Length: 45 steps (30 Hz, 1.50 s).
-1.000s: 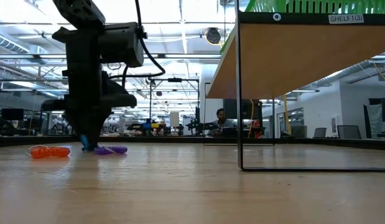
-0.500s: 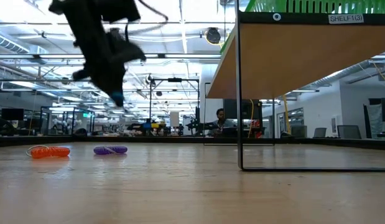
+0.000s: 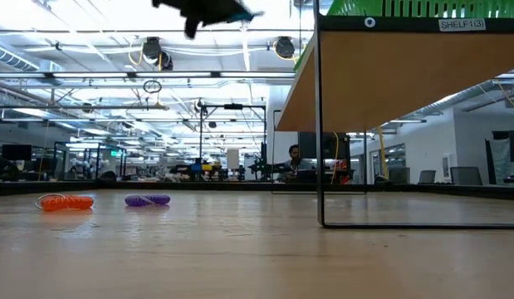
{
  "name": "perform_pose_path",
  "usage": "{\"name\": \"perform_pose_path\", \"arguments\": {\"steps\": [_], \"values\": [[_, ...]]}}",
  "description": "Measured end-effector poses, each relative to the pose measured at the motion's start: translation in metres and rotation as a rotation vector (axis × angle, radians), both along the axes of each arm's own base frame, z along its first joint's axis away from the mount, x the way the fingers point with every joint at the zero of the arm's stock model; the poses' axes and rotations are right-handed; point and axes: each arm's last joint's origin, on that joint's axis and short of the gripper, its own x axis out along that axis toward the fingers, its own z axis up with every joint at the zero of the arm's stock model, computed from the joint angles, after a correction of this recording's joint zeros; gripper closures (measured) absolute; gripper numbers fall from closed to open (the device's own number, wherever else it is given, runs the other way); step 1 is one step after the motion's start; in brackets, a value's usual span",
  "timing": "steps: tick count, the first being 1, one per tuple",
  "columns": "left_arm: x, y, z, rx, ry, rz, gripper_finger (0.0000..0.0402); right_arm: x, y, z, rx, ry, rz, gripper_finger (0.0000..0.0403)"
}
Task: Pick & Place Office Desk Supplies
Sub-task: Put the blue rubber band into the middle green bin
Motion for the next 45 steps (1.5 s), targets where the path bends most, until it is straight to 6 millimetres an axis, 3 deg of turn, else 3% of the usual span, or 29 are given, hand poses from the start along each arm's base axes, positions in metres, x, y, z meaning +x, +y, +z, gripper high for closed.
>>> {"name": "perform_pose_path", "arguments": {"steps": [6,19,36,40,45], "values": [[0.014,-0.005,0.010,0.095,-0.183,-0.171,0.0395,0.017,0.000,-0.012,0.005,-0.142,0.000,0.0149],[0.051,-0.008,0.000,0.178,-0.176,-0.223,0.0396,0.066,-0.005,-0.033,0.084,-0.283,-0.009,0.0139],[0.072,-0.009,0.001,0.186,-0.181,-0.295,0.0395,0.090,-0.006,-0.044,0.110,-0.373,-0.003,0.0142],[0.072,-0.009,0.002,0.183,-0.183,-0.292,0.0389,0.096,-0.007,-0.046,0.109,-0.359,-0.002,0.0175],[0.072,-0.009,0.001,0.180,-0.178,-0.293,0.0397,0.097,-0.007,-0.046,0.084,-0.366,-0.005,0.0267]]}}
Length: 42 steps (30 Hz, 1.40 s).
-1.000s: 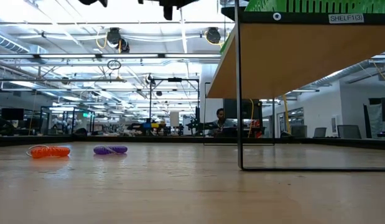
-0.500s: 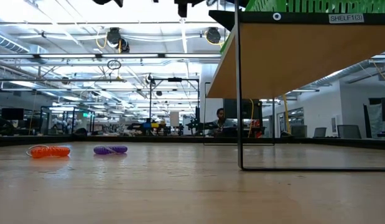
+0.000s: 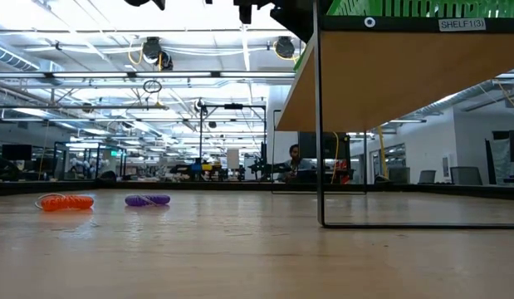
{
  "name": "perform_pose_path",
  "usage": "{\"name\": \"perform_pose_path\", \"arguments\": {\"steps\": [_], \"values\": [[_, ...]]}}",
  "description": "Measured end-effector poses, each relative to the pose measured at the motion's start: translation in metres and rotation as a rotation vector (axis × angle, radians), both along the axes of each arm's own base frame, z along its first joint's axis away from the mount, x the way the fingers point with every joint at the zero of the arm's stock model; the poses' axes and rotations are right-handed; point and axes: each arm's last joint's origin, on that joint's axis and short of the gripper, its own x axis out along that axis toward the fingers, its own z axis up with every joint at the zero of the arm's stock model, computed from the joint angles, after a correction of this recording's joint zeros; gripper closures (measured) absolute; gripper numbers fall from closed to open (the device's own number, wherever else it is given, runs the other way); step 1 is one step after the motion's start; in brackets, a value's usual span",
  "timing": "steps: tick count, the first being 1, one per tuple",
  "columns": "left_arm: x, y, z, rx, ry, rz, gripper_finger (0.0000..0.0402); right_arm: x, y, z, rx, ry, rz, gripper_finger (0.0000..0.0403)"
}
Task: Pick & Place Office Desk Supplies
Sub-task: Put the blue rubber band into the middle green bin
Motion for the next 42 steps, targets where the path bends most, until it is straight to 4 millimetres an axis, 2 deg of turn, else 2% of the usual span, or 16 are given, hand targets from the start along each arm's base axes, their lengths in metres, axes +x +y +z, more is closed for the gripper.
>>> {"name": "perform_pose_path", "arguments": {"steps": [4,6,12,19,22,26,29,34,38,42], "values": [[0.000,0.000,0.000,-0.006,-0.002,0.000,0.0378,0.000,0.000,0.000,-0.020,-0.002,-0.004,0.0364],[0.000,0.000,0.000,-0.008,-0.001,0.000,0.0370,0.000,0.000,0.000,-0.054,-0.003,-0.011,0.0392],[0.000,-0.003,-0.001,-0.008,0.013,0.050,0.0337,0.000,-0.001,-0.002,-0.062,0.014,-0.016,0.0400],[-0.008,-0.009,0.007,-0.012,0.015,0.084,0.0227,0.000,-0.002,-0.003,-0.058,0.037,-0.017,0.0401],[-0.019,-0.007,0.018,0.002,0.037,0.130,0.0182,-0.006,-0.001,0.003,-0.065,0.056,-0.018,0.0401],[-0.040,-0.004,0.030,0.012,0.104,0.184,0.0141,-0.022,-0.001,0.016,-0.067,0.115,-0.016,0.0402],[-0.053,-0.002,0.033,-0.028,0.174,0.240,0.0124,-0.040,0.000,0.025,-0.068,0.181,-0.014,0.0402],[-0.062,0.002,0.014,-0.092,0.374,0.356,0.0117,-0.071,0.002,0.036,-0.054,0.279,-0.007,0.0402],[-0.060,0.004,-0.001,-0.144,0.470,0.400,0.0117,-0.091,0.003,0.040,-0.037,0.335,-0.005,0.0401],[-0.055,0.004,-0.012,-0.144,0.513,0.407,0.0117,-0.101,0.004,0.044,-0.017,0.341,0.015,0.0380]]}}
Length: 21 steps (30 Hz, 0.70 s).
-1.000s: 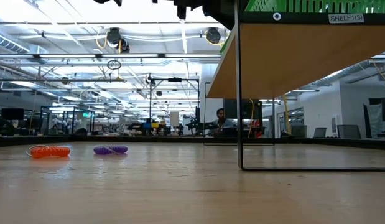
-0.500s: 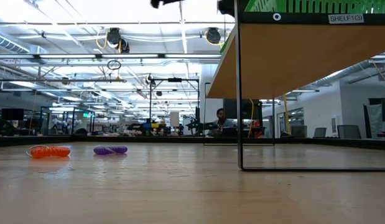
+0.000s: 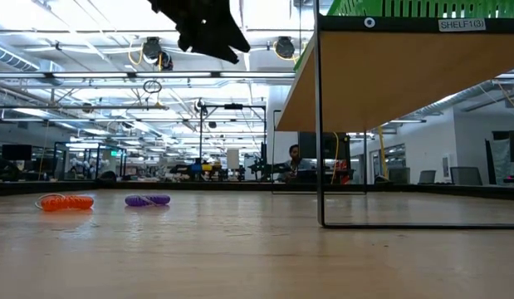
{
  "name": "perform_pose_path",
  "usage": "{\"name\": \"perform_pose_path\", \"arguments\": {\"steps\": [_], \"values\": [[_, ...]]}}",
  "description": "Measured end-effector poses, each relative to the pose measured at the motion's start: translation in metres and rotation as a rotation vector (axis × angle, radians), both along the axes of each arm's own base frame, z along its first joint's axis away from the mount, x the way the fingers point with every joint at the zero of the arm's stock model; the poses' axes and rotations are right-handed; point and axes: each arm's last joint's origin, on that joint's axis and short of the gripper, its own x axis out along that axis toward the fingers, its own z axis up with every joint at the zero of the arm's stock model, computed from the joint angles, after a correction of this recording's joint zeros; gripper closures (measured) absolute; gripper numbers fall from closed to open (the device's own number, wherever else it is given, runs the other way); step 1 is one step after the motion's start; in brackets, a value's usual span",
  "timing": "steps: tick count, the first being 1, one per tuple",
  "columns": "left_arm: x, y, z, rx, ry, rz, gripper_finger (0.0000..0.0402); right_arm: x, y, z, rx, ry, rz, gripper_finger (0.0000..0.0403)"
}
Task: Pick & Place Office Desk Supplies
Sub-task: Put the blue rubber band into the middle green bin, then put the violet spring keychain into the bottom green bin
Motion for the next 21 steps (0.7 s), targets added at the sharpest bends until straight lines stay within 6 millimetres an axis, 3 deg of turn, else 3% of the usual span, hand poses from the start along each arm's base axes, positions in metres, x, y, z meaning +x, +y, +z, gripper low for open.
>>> {"name": "perform_pose_path", "arguments": {"steps": [13,21], "values": [[0.0024,0.0042,-0.0024,-0.003,0.004,0.015,0.0117,-0.0020,0.0017,-0.0021,0.051,0.032,0.050,0.0195],[0.0010,0.0035,-0.0051,-0.033,0.028,0.004,0.0117,-0.0026,0.0017,-0.0051,0.052,0.063,0.049,0.0126]]}}
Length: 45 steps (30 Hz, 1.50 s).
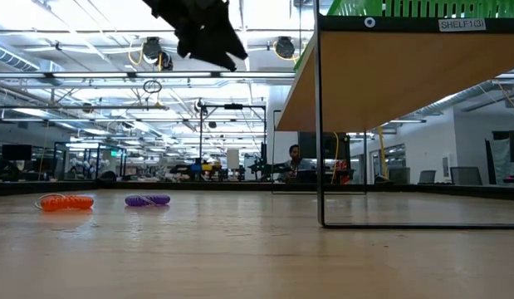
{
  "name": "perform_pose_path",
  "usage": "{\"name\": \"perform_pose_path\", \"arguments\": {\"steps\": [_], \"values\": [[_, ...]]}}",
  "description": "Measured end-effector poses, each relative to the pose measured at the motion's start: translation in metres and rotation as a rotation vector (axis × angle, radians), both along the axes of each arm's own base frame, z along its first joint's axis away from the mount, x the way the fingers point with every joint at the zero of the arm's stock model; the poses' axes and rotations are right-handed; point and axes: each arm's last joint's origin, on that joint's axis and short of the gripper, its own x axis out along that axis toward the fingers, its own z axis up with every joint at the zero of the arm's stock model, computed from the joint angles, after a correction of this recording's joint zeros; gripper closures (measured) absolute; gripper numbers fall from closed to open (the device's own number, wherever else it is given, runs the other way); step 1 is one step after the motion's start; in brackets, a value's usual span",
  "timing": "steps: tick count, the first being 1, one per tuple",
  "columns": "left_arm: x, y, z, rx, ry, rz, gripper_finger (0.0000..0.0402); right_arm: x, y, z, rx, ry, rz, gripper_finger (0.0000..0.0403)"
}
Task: Pick & Place Office Desk Supplies
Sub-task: Put the violet spring keychain into the bottom green bin
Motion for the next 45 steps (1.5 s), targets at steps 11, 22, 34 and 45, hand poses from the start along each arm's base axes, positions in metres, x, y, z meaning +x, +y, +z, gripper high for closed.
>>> {"name": "perform_pose_path", "arguments": {"steps": [11,22,34,45], "values": [[-0.027,-0.015,-0.046,-0.314,0.340,0.137,0.0117,0.000,0.000,0.000,-0.034,-0.004,0.007,0.0126],[-0.030,-0.031,-0.123,-0.454,0.532,0.256,0.0117,0.000,0.000,0.000,-0.078,-0.010,0.014,0.0128],[-0.018,-0.034,-0.168,-0.487,0.686,0.238,0.0122,0.000,0.000,0.000,-0.079,-0.011,0.011,0.0134],[-0.016,-0.030,-0.170,-0.498,0.699,0.206,0.0333,0.000,0.000,0.000,-0.079,-0.011,0.010,0.0138]]}}
